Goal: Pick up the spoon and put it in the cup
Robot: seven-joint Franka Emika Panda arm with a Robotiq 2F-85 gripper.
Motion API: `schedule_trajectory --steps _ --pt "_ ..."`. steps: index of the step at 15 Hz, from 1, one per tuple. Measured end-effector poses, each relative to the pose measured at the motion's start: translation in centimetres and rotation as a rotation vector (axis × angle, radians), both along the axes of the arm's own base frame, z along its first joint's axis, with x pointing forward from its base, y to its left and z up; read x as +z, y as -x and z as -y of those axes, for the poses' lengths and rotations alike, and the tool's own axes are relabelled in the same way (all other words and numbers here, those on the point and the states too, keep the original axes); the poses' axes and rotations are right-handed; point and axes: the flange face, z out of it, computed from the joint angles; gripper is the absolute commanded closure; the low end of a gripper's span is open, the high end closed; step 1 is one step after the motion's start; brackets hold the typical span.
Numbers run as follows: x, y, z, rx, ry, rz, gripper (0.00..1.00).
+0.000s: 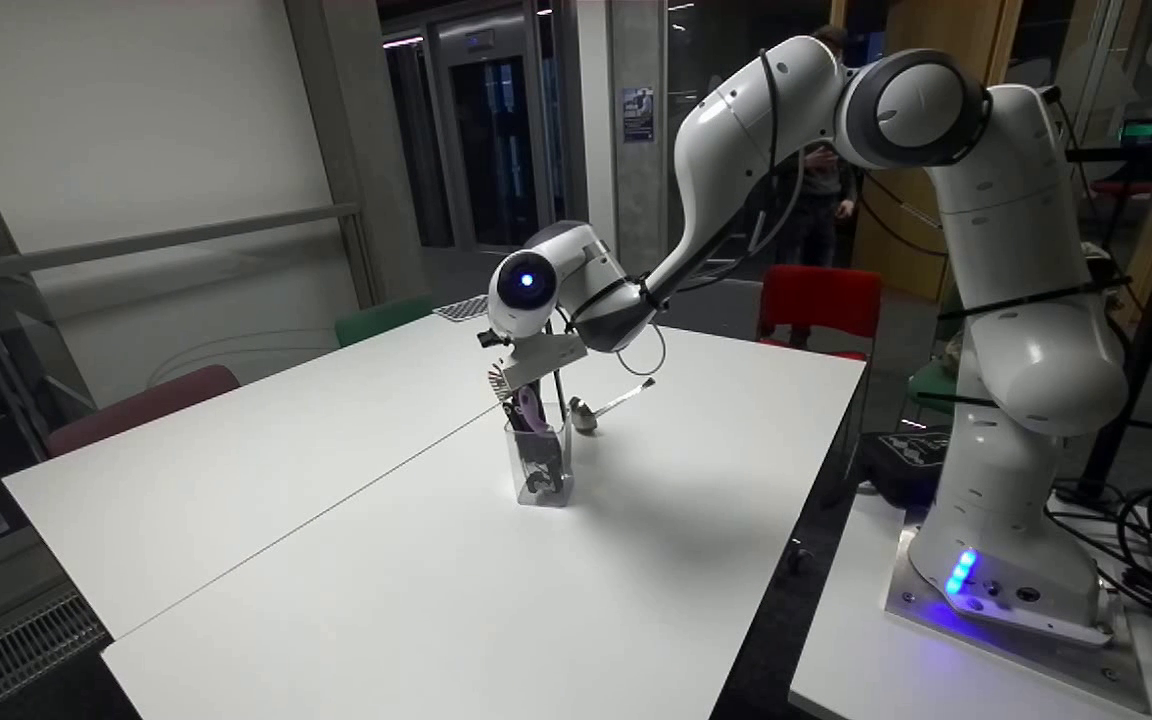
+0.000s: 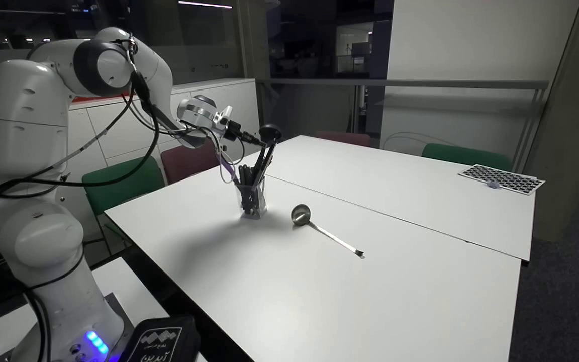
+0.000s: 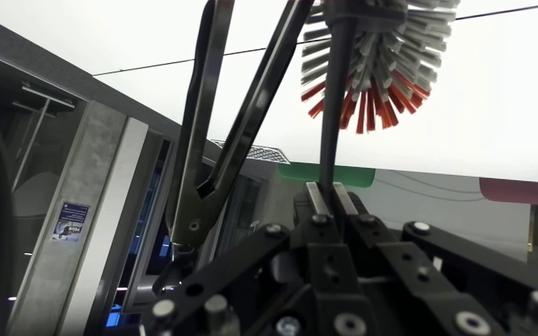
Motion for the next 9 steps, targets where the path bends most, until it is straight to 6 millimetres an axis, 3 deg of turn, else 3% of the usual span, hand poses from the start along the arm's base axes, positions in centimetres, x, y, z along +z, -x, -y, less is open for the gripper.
schedule_trajectory --steps 1,9 --pt "0.0 0.0 0.01 -0.001 -0.001 0.0 0.94" --pt "0.02 0.0 0.04 -0.003 -0.003 -0.001 0.94"
